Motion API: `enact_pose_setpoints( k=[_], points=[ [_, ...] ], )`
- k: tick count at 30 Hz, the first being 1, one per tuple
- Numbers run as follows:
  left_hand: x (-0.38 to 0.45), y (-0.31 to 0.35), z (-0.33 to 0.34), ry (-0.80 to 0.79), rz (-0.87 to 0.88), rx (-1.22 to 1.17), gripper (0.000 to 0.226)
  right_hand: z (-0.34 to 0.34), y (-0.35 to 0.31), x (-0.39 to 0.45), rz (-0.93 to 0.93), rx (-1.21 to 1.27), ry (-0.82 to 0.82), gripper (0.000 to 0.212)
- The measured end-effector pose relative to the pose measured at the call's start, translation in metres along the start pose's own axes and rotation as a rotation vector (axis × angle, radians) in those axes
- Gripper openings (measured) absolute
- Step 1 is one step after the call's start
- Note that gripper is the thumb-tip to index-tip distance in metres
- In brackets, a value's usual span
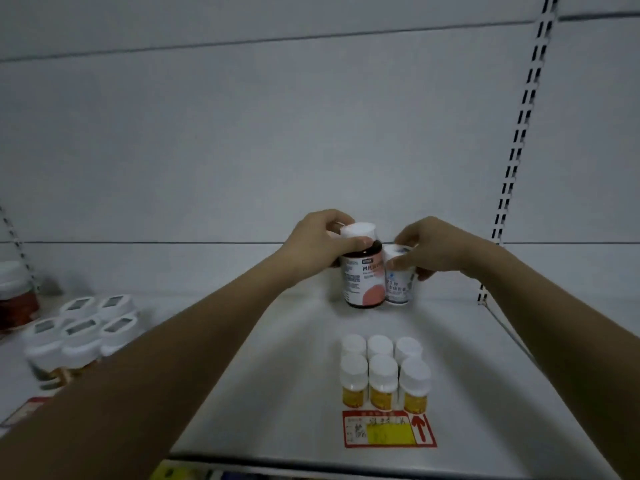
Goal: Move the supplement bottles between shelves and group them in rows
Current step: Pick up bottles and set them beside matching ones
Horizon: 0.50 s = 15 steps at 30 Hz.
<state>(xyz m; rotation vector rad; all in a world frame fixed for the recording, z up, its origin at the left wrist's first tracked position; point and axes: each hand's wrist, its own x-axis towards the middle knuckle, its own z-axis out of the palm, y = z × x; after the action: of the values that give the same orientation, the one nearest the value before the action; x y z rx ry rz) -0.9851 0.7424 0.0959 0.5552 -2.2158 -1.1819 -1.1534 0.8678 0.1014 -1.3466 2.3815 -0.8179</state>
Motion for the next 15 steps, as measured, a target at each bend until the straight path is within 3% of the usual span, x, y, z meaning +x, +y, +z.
enact_pose_setpoints(
  k=[3,7,15],
  points=[
    [-0.023,0.032,-0.064,-0.012,0.054,-0.057,0.033,-0.015,-0.049,-0.022,-0.108,0.060,0.051,0.035],
    [-0.073,0.057,-0.155,0.014,0.100,0.060,0.031,-0.017,-0.134,-0.057,-0.237,0.049,-0.019,0.038],
    [-0.225,0.026,-0.335,0.151,0.051,0.188,0.027,0.073,-0.315,-0.104,-0.394,0.111,-0.269,0.024]
  ],
)
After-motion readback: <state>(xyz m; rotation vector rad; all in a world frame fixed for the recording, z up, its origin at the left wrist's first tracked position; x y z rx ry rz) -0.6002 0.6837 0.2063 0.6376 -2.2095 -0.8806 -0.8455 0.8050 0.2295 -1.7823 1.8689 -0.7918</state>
